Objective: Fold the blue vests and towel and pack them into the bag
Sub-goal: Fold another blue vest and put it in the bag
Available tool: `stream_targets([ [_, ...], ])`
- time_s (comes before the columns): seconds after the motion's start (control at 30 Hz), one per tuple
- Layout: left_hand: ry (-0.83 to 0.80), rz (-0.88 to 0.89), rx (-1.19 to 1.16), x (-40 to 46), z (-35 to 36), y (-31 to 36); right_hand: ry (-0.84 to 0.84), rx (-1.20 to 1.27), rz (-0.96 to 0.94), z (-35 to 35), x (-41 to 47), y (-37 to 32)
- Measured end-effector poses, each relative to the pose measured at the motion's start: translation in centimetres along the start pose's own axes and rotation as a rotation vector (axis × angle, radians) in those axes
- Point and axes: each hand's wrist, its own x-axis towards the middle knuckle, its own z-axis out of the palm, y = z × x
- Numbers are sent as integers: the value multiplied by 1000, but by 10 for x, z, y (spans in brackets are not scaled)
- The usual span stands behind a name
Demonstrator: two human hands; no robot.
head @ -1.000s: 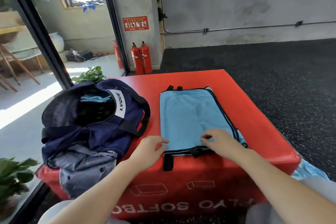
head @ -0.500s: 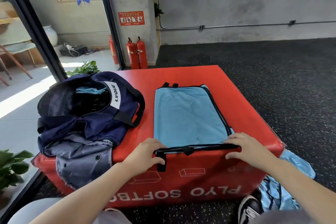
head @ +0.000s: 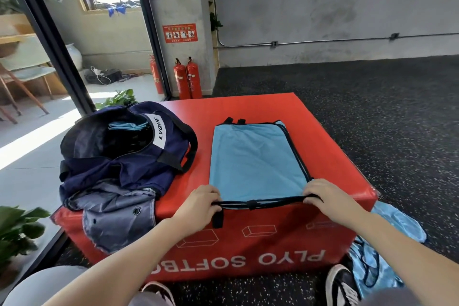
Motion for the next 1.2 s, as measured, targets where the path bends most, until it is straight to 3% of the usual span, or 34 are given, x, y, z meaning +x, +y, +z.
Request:
stream_targets([
  [0.13,-37,-10,52,-1,-9,3,-88,44,85,-11,-3,-11],
  [0.3,-18,-160,-156,-4,-28,5,-83,199,208,-31,-5,-25],
  [0.53,-24,-209,-458,2,-66,7,-88,726,279,-57,5,-26],
  [0.67,137,-218,-474,18,-71,2,10,811,314,-62,26,-26],
  [0.83,339,-233,-448,59,-68,-5,127,754,320,-68,73,-19],
  [1.2,364,-270,-430,160,-52,-56,130,600,334,-49,170,31],
])
